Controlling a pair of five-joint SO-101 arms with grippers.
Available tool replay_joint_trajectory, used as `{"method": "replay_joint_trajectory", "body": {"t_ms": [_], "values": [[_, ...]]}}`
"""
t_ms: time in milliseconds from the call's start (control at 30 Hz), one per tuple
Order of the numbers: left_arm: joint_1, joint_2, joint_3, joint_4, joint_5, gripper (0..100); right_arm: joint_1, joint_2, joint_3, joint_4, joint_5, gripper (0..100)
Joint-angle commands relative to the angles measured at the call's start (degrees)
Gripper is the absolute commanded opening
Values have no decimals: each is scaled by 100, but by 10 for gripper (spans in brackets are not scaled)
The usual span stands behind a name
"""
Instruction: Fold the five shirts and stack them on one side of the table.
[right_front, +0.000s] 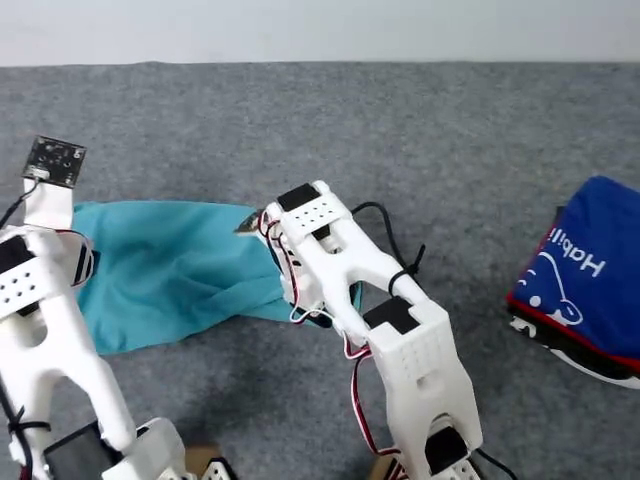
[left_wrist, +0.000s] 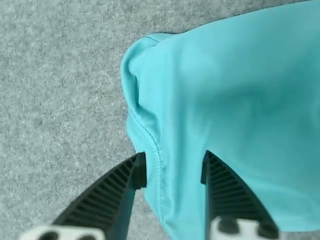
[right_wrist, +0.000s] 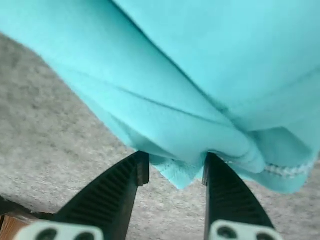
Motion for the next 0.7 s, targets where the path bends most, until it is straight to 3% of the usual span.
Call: {"method": "replay_joint_trajectory", "body": {"t_ms": [0, 133, 467, 667], "values": [[35, -26, -31, 35, 35, 180, -154, 330, 70, -22, 53, 122], [18, -26, -31, 35, 26, 180, -189, 400, 70, -4, 53, 6], [9, -202, -198, 246, 9, 180, -66, -831, 70, 611, 246, 9], [-18, -659, -312, 1609, -1257, 180, 497, -2149, 70, 716, 246, 9]]}}
